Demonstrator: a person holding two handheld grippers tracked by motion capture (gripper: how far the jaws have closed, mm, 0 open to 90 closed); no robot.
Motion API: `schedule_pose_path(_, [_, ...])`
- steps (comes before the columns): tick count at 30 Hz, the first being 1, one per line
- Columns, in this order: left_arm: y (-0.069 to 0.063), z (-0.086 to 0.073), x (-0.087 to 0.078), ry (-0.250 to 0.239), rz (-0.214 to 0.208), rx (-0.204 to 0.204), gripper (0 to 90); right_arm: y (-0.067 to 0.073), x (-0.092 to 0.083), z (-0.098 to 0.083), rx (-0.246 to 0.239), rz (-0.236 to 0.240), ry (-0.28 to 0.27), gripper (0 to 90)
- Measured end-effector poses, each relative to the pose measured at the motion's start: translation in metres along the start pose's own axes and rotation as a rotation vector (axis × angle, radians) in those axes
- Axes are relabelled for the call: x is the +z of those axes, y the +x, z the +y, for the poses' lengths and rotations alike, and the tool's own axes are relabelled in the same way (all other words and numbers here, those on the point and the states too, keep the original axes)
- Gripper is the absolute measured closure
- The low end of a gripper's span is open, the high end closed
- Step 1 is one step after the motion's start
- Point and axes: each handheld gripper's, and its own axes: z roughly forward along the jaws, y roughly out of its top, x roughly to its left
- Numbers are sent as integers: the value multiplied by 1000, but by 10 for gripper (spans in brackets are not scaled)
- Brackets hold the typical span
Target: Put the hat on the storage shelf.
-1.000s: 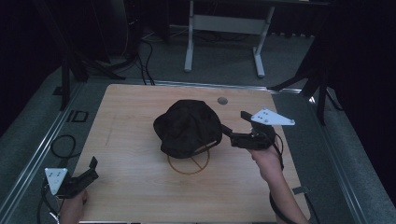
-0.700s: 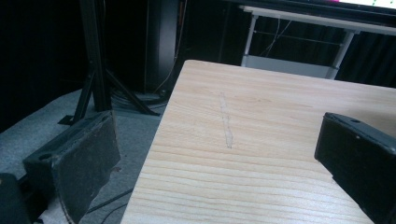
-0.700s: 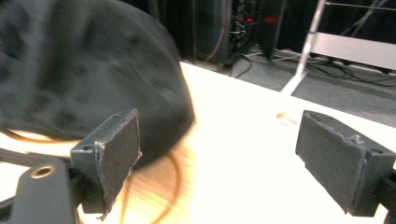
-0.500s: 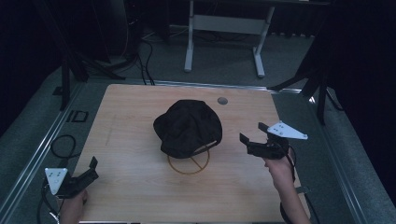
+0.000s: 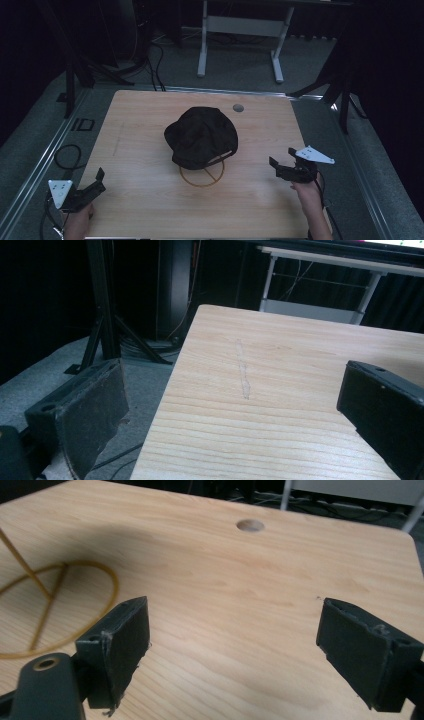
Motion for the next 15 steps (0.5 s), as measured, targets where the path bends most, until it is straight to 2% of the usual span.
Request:
schedule_pose_path(10, [0, 0, 0, 1, 1, 0, 5, -21, -1, -35, 21, -64, 51, 136])
schedule_pose_path(15, [0, 0, 0, 1, 2, -1, 5, -29, -5, -50, 52, -90, 63, 137])
